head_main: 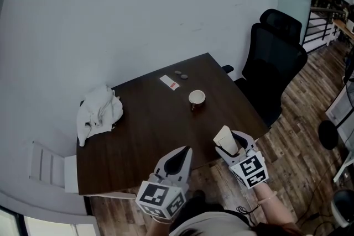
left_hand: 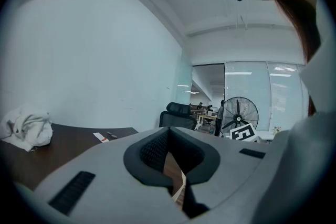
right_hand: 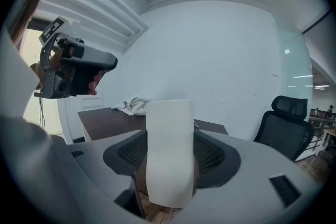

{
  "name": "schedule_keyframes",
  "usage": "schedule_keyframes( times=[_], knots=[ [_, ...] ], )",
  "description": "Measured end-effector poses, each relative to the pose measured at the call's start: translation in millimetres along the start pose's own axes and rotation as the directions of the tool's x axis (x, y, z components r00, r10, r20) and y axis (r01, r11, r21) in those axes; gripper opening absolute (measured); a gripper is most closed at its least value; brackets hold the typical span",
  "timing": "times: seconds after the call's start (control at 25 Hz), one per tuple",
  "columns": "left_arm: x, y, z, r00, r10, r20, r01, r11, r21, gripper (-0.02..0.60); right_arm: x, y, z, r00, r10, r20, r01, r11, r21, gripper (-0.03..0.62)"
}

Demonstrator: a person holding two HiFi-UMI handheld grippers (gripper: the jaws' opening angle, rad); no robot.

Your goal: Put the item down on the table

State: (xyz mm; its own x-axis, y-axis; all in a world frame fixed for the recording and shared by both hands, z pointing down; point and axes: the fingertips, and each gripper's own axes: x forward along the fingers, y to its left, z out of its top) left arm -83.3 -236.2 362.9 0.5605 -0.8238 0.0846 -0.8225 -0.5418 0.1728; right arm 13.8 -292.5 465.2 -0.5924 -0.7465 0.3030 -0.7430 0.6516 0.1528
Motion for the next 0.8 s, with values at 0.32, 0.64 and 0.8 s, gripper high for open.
schedule_keyframes(
  times=[0.32, 0.64, 0.8],
  knots=[
    [5.9, 30.9, 3.2, 1.0, 0.012, 0.005, -0.012, 1.0, -0.009, 0.019, 43.7, 6.8, -28.1, 0.995, 0.052, -0.086, -0.055, 0.998, -0.04, 0.281],
    [12.1, 56.0, 1.7, 1.0, 0.014, -0.004, -0.014, 1.0, -0.017, 0.019, 86.4, 10.8, -65.7, 0.975, 0.087, -0.204, -0.103, 0.992, -0.068, 0.281],
    [14.7, 65.5, 1.5, 1.0, 0.018, -0.012, -0.018, 1.0, -0.018, 0.02, 104.2, 13.3, -79.5, 0.959, 0.103, -0.263, -0.134, 0.986, -0.1, 0.281]
  ],
)
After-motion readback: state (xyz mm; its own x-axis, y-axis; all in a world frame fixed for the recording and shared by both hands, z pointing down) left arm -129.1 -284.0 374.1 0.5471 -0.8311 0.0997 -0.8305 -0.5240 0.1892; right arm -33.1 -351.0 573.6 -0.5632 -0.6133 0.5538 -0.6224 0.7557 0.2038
